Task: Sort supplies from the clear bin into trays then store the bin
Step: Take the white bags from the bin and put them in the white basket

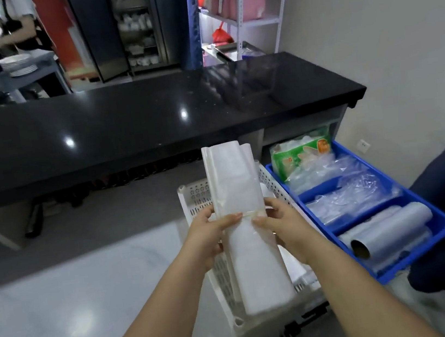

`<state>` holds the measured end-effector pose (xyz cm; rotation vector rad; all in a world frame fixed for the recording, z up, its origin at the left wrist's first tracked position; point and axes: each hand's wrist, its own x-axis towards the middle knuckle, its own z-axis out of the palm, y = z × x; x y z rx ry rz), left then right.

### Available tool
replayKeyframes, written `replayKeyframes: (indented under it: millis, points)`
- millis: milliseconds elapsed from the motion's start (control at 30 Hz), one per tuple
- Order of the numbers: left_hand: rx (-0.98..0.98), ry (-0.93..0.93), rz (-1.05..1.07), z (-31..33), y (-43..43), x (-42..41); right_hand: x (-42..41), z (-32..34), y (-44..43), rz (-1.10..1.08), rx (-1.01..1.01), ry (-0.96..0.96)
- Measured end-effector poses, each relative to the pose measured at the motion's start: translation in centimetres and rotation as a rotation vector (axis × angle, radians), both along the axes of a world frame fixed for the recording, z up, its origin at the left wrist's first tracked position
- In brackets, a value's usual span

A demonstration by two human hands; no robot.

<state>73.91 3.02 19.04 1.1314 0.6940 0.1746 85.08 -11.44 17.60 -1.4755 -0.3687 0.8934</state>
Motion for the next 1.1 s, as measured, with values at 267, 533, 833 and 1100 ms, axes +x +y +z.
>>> replayKeyframes:
  millis: [267,533,833,1100]
  points:
    - [0.359,0.175,-0.015,-1.5,2.7,1.1,1.6,-2.1,2.2,0.046,-0.039,0.181]
    - [0.702,0.312,0.199,-2.9,4.7,-1.9,2.1,-5.5,4.0,0.177,-0.279,0.105]
    - [0.914,0.405,0.263,-3.6,1.9,-3.9,0.5,-4.5,5.0,0.396,-0.545,-0.679]
    - [1.302,0.755,0.27,-2.7,-2.8,-7.0,-2.1,0.6,4.1,0.625,-0.154,-1.245]
